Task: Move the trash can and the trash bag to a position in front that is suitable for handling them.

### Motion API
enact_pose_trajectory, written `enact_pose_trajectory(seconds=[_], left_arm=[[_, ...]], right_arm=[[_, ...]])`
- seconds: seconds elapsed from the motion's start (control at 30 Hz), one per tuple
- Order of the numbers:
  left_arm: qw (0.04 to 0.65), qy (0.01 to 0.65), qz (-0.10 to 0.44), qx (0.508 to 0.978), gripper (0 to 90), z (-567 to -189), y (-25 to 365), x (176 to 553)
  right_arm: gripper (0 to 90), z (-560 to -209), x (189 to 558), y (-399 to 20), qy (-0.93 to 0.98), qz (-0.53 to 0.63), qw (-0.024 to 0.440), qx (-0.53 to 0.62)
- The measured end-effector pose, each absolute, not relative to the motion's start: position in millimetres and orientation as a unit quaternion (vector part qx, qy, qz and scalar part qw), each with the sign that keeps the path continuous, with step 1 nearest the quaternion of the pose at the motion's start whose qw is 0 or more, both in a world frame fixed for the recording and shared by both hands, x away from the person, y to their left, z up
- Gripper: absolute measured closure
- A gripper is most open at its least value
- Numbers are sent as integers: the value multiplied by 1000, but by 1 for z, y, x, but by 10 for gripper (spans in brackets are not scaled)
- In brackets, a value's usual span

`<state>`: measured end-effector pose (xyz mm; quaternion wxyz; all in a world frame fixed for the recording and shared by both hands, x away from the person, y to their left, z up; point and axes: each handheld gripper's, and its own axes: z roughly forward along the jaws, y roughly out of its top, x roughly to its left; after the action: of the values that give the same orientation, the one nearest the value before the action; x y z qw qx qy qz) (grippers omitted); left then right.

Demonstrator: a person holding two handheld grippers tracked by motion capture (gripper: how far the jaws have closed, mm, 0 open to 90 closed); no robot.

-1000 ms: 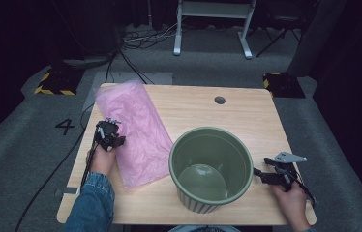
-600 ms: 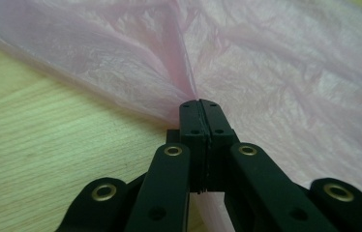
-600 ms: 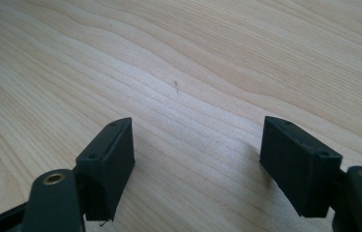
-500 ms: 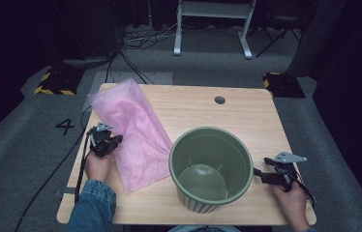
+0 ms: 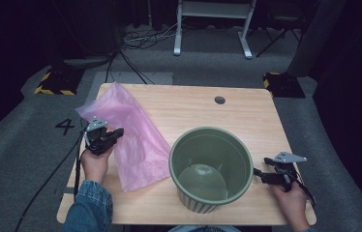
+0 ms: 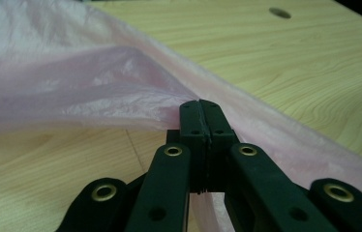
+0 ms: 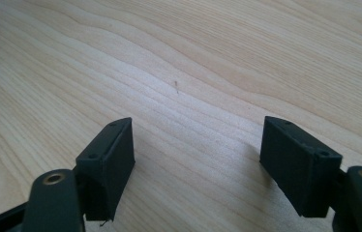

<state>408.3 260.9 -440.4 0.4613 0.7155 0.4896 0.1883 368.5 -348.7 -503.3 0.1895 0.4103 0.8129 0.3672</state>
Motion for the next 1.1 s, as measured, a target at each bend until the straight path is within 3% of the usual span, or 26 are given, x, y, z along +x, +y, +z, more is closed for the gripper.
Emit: enact_pose_trajectory(seconds=[1.1], left_arm=[[512,393,245,723,890,-334,249,367]], right_arm=[[283,-503,369,-349,813,367,190,410]])
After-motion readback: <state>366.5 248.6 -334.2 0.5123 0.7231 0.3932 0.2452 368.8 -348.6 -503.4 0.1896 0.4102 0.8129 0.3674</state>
